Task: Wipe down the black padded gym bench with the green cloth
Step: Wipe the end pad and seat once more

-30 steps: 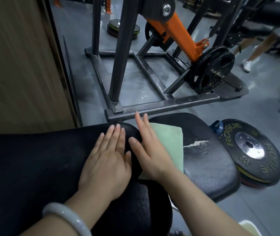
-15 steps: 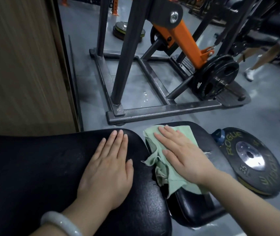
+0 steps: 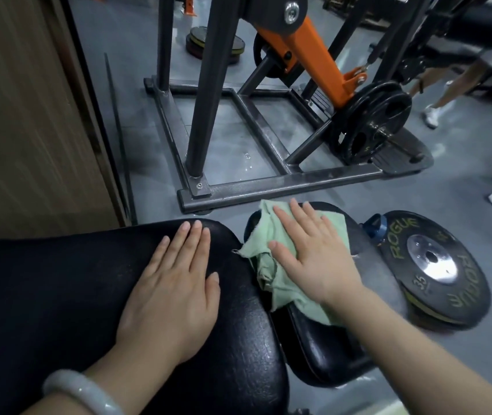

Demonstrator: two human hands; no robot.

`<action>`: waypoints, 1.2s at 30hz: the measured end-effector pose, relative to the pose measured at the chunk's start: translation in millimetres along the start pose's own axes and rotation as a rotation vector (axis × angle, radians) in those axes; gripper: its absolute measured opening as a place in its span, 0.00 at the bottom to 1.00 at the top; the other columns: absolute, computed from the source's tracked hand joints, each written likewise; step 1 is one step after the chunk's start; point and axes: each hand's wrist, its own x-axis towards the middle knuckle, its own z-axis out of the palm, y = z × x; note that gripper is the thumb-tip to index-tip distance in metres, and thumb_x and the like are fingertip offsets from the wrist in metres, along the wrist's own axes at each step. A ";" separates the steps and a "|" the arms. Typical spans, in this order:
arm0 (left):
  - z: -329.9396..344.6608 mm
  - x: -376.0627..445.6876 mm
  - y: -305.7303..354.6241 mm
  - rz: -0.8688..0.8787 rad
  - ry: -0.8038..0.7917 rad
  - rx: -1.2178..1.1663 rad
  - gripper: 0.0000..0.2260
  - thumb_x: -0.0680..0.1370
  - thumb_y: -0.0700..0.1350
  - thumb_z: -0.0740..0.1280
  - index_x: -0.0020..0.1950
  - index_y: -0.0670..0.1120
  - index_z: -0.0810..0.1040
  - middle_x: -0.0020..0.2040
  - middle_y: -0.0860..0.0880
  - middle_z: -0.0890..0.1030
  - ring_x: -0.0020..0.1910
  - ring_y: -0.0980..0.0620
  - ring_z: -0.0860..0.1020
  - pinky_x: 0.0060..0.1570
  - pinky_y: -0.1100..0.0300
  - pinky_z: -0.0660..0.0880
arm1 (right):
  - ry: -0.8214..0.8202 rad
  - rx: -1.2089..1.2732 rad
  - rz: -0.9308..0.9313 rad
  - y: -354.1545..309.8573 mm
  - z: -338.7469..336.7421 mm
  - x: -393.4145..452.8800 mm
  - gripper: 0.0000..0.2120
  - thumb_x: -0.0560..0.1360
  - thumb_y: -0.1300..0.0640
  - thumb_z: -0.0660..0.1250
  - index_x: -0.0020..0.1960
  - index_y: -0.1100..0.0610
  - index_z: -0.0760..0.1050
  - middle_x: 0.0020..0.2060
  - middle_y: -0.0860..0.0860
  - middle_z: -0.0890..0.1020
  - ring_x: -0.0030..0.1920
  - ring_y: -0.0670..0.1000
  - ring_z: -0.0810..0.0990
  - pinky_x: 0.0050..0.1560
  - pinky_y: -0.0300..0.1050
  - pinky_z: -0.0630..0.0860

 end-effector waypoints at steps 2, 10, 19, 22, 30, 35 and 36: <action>0.1 0.1 0.0 0.010 -0.009 0.002 0.26 0.79 0.52 0.49 0.73 0.39 0.65 0.73 0.44 0.66 0.73 0.48 0.62 0.70 0.54 0.50 | 0.007 -0.025 0.106 -8.0 2.8 -24.0 0.37 0.70 0.31 0.33 0.77 0.40 0.41 0.78 0.45 0.42 0.76 0.46 0.37 0.75 0.46 0.35; -3.7 0.3 1.7 0.000 -0.001 -0.054 0.31 0.75 0.57 0.35 0.76 0.45 0.46 0.78 0.50 0.47 0.76 0.57 0.42 0.71 0.61 0.34 | 0.318 -0.099 0.342 -34.4 30.9 -97.9 0.29 0.78 0.37 0.50 0.74 0.50 0.65 0.73 0.53 0.67 0.74 0.55 0.62 0.71 0.53 0.52; -8.8 1.7 3.0 -0.001 -0.054 -0.085 0.36 0.72 0.58 0.31 0.77 0.45 0.44 0.77 0.52 0.42 0.74 0.59 0.38 0.70 0.63 0.30 | 0.769 0.522 0.840 -66.4 49.0 -113.8 0.34 0.71 0.36 0.54 0.72 0.51 0.68 0.76 0.47 0.54 0.76 0.45 0.44 0.69 0.31 0.34; -9.4 3.1 3.9 -0.006 -0.064 -0.077 0.36 0.71 0.58 0.32 0.77 0.45 0.43 0.76 0.52 0.41 0.74 0.60 0.37 0.69 0.64 0.29 | 0.839 0.791 0.980 -75.4 47.7 -111.3 0.36 0.72 0.34 0.58 0.76 0.46 0.59 0.76 0.40 0.43 0.73 0.38 0.39 0.65 0.26 0.37; -12.7 3.1 4.6 0.003 -0.085 -0.053 0.35 0.73 0.58 0.34 0.78 0.44 0.47 0.77 0.52 0.46 0.74 0.60 0.39 0.69 0.65 0.30 | 0.817 1.149 1.238 -89.3 36.5 -105.4 0.42 0.72 0.41 0.69 0.76 0.35 0.45 0.77 0.41 0.39 0.75 0.43 0.49 0.60 0.36 0.53; -12.8 2.8 4.2 0.005 -0.082 -0.046 0.36 0.73 0.59 0.34 0.78 0.44 0.47 0.76 0.53 0.44 0.73 0.61 0.38 0.67 0.67 0.28 | 0.842 1.153 1.227 -75.1 31.7 -104.0 0.44 0.70 0.42 0.72 0.76 0.36 0.47 0.78 0.42 0.44 0.74 0.42 0.50 0.59 0.34 0.52; -12.1 2.4 3.8 0.003 -0.081 -0.043 0.36 0.73 0.59 0.34 0.78 0.44 0.47 0.77 0.52 0.45 0.73 0.61 0.38 0.68 0.67 0.29 | 0.828 1.152 1.219 -69.6 31.3 -104.9 0.43 0.71 0.42 0.71 0.76 0.36 0.47 0.78 0.42 0.45 0.75 0.43 0.51 0.59 0.35 0.52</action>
